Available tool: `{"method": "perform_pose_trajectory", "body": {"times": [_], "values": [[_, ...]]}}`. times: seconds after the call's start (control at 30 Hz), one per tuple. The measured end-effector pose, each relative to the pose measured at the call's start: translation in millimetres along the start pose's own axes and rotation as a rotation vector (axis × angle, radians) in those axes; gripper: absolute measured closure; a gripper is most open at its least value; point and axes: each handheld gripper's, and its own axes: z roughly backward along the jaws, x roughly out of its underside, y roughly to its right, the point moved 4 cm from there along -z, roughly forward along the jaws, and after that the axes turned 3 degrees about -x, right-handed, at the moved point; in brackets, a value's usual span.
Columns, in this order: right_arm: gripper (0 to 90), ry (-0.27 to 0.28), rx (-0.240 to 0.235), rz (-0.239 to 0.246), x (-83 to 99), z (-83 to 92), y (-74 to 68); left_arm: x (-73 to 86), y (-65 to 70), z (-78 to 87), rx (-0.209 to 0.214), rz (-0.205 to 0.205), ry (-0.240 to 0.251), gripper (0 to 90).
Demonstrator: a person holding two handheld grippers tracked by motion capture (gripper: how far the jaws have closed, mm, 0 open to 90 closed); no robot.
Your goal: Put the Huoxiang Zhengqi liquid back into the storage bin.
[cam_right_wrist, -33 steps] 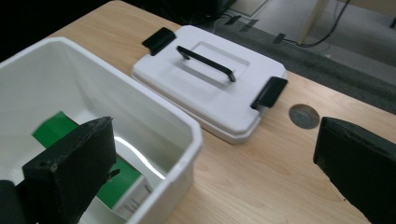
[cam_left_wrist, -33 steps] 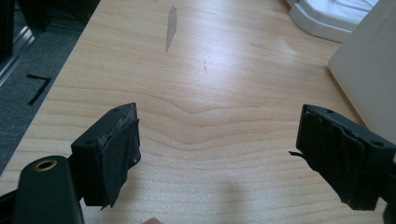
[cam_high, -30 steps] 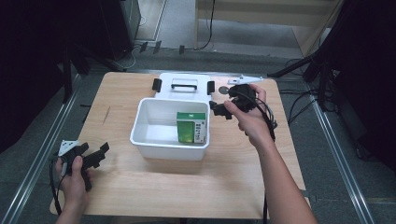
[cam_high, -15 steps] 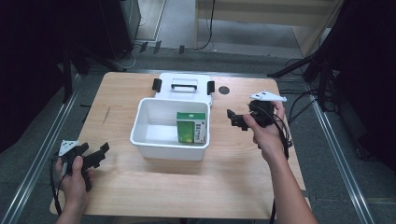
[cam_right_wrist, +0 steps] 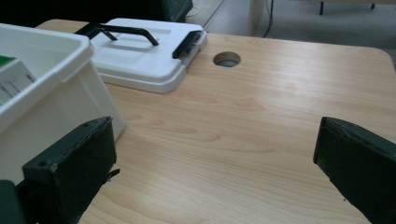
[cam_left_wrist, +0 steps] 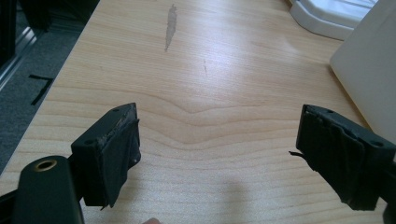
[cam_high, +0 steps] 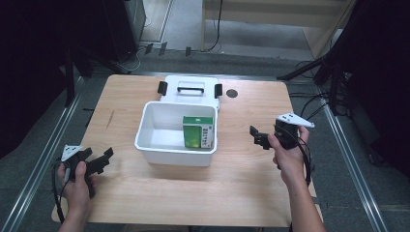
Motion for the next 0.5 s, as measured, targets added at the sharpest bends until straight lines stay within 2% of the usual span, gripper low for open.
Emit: {"method": "perform_pose_trajectory", "body": {"times": [0.1, 0.17, 0.27, 0.3, 0.47, 0.5], "values": [[0.0, 0.007, 0.032, -0.014, 16.6, 4.4, 13.2, 0.0, -0.1, 0.1, 0.0, 0.001, -0.001, 14.6], [0.0, 0.015, 0.059, 0.003, 25.3, 6.5, 18.9, 0.0, 0.1, 0.0, 0.0, -0.001, 0.0, 14.6], [0.0, 0.023, 0.07, -0.002, 33.6, 8.9, 23.3, 0.0, 0.0, 0.0, -0.001, -0.002, -0.001, 14.6], [0.0, 0.026, 0.076, -0.005, 41.8, 11.2, 27.6, 0.0, 0.1, -0.1, -0.002, 0.001, 0.0, 14.6], [0.0, 0.017, 0.087, -0.022, 57.5, 15.7, 37.1, 0.0, 0.0, 0.1, -0.002, 0.001, 0.0, 14.6], [0.0, 0.009, 0.098, -0.031, 65.5, 18.6, 42.3, 0.0, -0.1, 0.2, -0.002, 0.0, 0.0, 14.6]]}}
